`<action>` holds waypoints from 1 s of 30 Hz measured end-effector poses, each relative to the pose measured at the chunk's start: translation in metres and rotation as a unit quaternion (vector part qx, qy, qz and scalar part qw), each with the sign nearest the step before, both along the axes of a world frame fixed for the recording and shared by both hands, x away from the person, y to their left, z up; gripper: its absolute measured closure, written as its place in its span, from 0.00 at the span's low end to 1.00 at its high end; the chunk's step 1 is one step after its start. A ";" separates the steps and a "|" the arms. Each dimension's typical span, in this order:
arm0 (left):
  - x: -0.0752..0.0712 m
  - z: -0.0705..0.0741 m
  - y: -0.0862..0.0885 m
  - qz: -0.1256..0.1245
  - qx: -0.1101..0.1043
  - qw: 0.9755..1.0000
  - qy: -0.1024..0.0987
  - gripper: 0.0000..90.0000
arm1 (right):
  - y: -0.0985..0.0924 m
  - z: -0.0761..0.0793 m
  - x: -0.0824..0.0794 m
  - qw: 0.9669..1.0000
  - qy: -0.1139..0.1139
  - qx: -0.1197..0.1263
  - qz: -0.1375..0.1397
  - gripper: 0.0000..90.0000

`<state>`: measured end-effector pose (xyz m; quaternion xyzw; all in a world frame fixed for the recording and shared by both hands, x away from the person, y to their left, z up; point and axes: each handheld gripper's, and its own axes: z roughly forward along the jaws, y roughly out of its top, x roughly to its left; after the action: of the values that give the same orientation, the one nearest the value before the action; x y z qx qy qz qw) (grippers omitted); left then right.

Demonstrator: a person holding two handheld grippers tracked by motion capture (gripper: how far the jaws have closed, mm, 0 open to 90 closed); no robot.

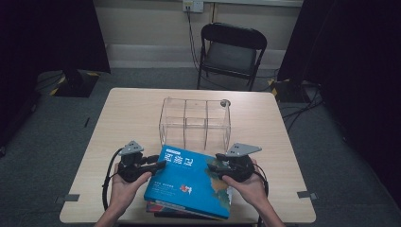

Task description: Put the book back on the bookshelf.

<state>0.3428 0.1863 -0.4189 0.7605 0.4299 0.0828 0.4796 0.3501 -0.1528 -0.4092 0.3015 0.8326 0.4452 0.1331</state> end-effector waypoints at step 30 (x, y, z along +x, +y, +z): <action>-0.025 0.002 0.006 -0.054 0.020 0.998 -0.006 0.53 | 0.000 0.002 0.008 0.999 0.026 0.014 0.013 0.60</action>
<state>0.3173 0.1920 -0.4168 0.7912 0.3841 0.0696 0.4708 0.3579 -0.1530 -0.4069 0.3039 0.8331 0.4509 0.1013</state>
